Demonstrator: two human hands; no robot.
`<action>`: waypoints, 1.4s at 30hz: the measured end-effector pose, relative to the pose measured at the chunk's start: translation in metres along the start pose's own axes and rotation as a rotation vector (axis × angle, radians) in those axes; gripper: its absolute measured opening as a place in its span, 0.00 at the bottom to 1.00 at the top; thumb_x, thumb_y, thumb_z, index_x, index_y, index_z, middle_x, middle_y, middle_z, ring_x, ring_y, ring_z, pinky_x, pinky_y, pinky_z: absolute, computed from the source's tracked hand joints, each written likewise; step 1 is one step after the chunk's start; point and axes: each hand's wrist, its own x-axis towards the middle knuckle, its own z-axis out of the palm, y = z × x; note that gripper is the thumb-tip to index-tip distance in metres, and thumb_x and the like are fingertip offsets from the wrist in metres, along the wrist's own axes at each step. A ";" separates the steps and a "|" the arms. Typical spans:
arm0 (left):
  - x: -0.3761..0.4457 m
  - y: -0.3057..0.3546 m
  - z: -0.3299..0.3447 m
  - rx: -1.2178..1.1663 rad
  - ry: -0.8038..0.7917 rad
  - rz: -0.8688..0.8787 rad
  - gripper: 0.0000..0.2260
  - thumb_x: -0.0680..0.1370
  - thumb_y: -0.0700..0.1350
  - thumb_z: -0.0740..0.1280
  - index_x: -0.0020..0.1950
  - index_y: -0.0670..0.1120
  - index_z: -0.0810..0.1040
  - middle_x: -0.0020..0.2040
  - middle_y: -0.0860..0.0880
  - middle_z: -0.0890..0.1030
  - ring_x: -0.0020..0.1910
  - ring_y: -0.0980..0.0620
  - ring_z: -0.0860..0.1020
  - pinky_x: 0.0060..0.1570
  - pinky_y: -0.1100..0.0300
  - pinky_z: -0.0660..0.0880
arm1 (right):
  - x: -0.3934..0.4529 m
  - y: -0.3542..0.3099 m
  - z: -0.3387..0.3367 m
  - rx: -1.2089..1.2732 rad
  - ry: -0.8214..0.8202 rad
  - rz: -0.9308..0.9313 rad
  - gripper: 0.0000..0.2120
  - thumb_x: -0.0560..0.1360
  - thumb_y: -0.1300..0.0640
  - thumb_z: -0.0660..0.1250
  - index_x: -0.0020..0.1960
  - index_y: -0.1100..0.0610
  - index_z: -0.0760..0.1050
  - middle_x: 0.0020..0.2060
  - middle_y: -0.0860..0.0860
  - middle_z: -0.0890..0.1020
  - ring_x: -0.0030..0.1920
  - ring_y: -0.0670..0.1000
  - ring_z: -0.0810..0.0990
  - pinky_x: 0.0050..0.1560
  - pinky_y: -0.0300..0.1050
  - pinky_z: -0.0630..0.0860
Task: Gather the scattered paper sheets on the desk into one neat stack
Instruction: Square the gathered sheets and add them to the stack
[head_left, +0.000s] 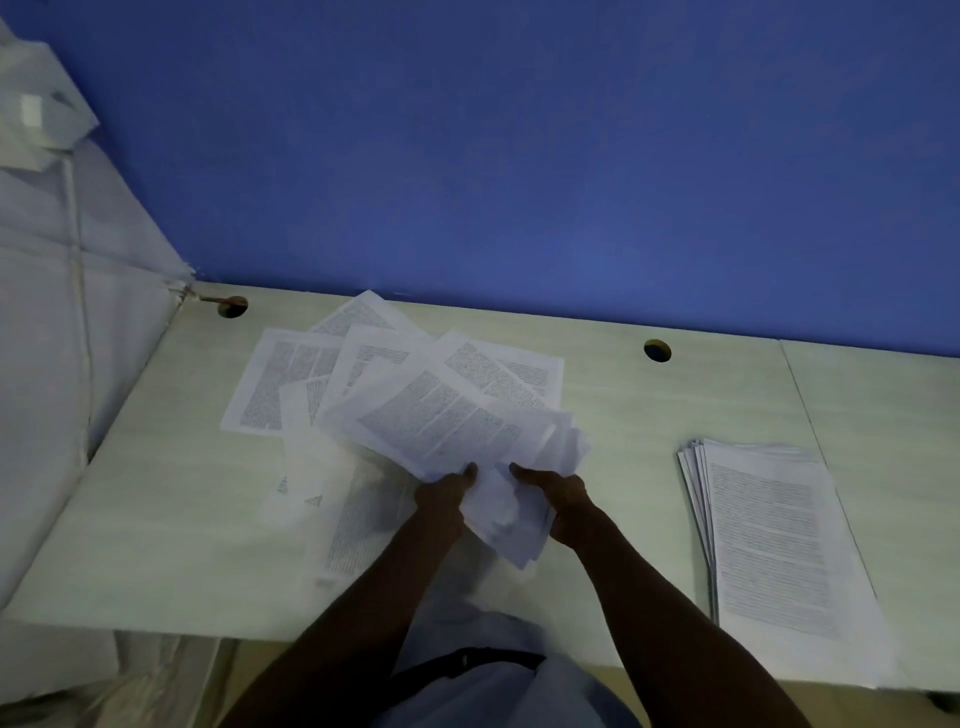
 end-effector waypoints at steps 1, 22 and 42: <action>0.014 -0.006 -0.004 0.054 -0.076 -0.004 0.40 0.71 0.61 0.76 0.74 0.39 0.67 0.69 0.40 0.75 0.64 0.39 0.77 0.57 0.51 0.76 | 0.001 0.000 -0.001 -0.006 0.039 -0.007 0.34 0.56 0.59 0.88 0.57 0.66 0.81 0.57 0.66 0.84 0.55 0.64 0.85 0.56 0.62 0.83; -0.021 0.124 -0.126 0.303 -0.401 -0.101 0.20 0.77 0.31 0.68 0.69 0.41 0.75 0.64 0.37 0.80 0.60 0.37 0.81 0.62 0.37 0.76 | 0.007 -0.058 -0.090 -0.203 -0.315 0.170 0.28 0.70 0.64 0.78 0.68 0.66 0.76 0.63 0.66 0.81 0.60 0.65 0.81 0.61 0.59 0.79; -0.008 0.098 -0.073 0.365 -0.440 0.120 0.28 0.66 0.47 0.81 0.64 0.45 0.79 0.60 0.43 0.82 0.60 0.44 0.79 0.56 0.52 0.76 | 0.000 -0.031 -0.057 -0.104 -0.222 -0.013 0.26 0.71 0.59 0.78 0.66 0.64 0.76 0.59 0.63 0.83 0.56 0.60 0.85 0.51 0.57 0.83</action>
